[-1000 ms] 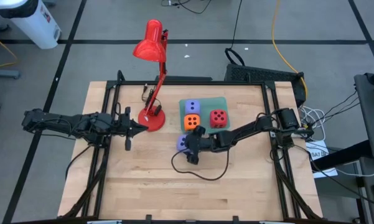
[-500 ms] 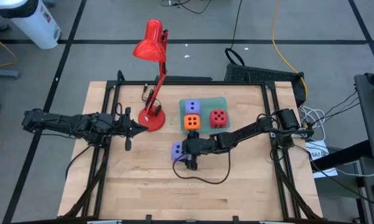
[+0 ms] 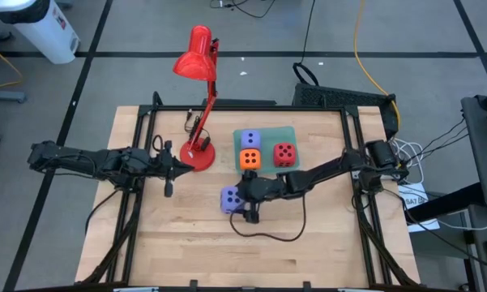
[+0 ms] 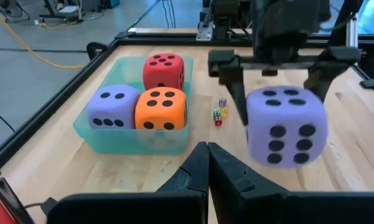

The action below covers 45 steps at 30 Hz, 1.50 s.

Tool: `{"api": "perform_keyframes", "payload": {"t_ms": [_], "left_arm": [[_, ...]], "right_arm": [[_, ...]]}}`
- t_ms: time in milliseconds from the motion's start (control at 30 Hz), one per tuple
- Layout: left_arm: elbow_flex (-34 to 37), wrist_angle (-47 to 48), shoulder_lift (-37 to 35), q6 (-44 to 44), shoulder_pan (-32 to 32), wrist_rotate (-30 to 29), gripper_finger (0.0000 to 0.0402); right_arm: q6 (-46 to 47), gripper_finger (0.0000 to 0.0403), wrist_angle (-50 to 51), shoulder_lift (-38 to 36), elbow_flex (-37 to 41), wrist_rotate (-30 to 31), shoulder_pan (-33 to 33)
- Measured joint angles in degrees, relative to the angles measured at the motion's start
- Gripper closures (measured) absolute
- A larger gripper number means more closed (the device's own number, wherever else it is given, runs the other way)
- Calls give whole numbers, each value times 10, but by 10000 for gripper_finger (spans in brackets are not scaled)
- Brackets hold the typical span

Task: Pick & Place Dice
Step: Put the large purple dice into the bin

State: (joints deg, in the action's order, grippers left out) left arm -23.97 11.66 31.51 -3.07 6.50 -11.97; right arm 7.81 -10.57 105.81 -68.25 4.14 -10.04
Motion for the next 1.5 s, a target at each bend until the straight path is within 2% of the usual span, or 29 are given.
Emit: {"api": "perform_keyframes", "payload": {"t_ms": [233, 367, 600, 667, 833, 967, 1067, 1167, 1300, 1400, 1500], "left_arm": [[0, 1, 0, 4, 0, 1, 396], [0, 1, 0, -7, 0, 1, 396], [0, 1, 0, -6, 0, 5, 396], [0, 0, 0, -4, 0, 5, 396], [0, -2, 6, -7, 0, 5, 396], [0, -21, 18, -5, 0, 4, 396], [0, -25, 32, -12, 0, 15, 396], [0, -25, 44, -4, 0, 27, 396], [0, -35, 53, 23, 0, 30, 396], [0, -50, 56, 26, 0, 31, 396], [0, -53, 56, 28, 0, 47, 396]], "right_arm": [[-61, 10, 19, -74, 0, 8, -2], [-83, 10, 55, -125, 0, 42, 3], [-95, 10, 170, -215, 0, 136, 36], [-91, 10, 183, -223, 0, 166, 53], [-87, 10, 257, -224, 0, 176, 104], [-47, 10, 277, -223, 0, 212, 159], [-47, 10, 282, -223, 5, 182, 194], [-115, 10, 291, -220, 22, 125, 217], [-169, 10, 279, -214, 41, 84, 245], [-202, 10, 271, -216, 54, 48, 256], [-242, 10, 272, -215, 81, 39, 255]]}}
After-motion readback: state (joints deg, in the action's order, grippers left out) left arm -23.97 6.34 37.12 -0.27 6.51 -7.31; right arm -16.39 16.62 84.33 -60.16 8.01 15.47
